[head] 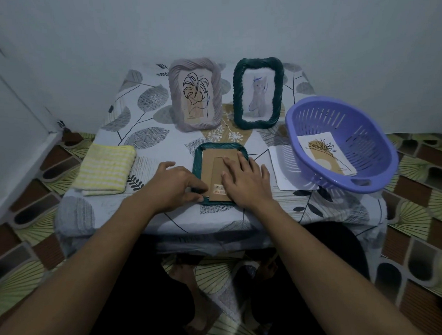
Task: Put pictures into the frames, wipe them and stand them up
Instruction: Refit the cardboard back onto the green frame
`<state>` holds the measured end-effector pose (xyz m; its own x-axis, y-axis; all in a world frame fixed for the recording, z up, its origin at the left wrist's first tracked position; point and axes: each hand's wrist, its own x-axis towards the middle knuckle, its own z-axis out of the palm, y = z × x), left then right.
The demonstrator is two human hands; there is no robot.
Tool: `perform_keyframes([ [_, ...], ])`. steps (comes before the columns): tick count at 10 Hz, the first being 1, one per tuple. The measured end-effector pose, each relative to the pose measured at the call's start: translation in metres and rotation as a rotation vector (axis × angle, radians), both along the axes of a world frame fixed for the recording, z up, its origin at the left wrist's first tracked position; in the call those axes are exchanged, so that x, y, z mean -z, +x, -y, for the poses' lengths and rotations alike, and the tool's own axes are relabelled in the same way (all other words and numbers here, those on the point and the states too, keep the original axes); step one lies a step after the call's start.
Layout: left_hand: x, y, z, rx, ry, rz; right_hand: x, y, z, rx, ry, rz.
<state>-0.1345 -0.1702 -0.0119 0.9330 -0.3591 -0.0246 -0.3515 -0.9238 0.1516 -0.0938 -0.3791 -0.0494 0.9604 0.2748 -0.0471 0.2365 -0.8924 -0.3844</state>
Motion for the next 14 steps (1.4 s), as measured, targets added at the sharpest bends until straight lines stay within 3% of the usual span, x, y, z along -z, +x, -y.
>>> perform_keyframes([
  [2,0.001,-0.002,0.002,0.038,0.112,0.029,-0.001,0.0,0.0,0.0,0.001,0.006],
  [3,0.007,-0.007,0.0,0.038,0.079,0.092,-0.001,0.0,0.0,0.004,0.002,0.007],
  [6,0.02,-0.011,0.001,-0.039,-0.072,0.171,-0.001,0.0,0.0,0.007,0.003,0.007],
  [8,0.032,-0.012,0.008,-0.218,-0.267,0.201,-0.002,0.001,0.0,0.002,0.003,0.004],
  [10,0.031,0.002,0.01,-0.384,-0.511,0.02,-0.002,0.001,0.0,0.001,0.005,-0.004],
  [11,0.032,0.01,0.013,-0.431,-0.552,0.059,-0.002,0.001,0.0,0.0,0.01,-0.003],
  [12,0.034,0.012,0.026,-0.544,-0.452,0.047,-0.002,0.001,0.0,0.001,0.013,-0.004],
  [14,0.046,0.01,0.035,-0.529,-0.233,0.013,-0.001,0.002,0.001,-0.005,0.018,0.003],
])
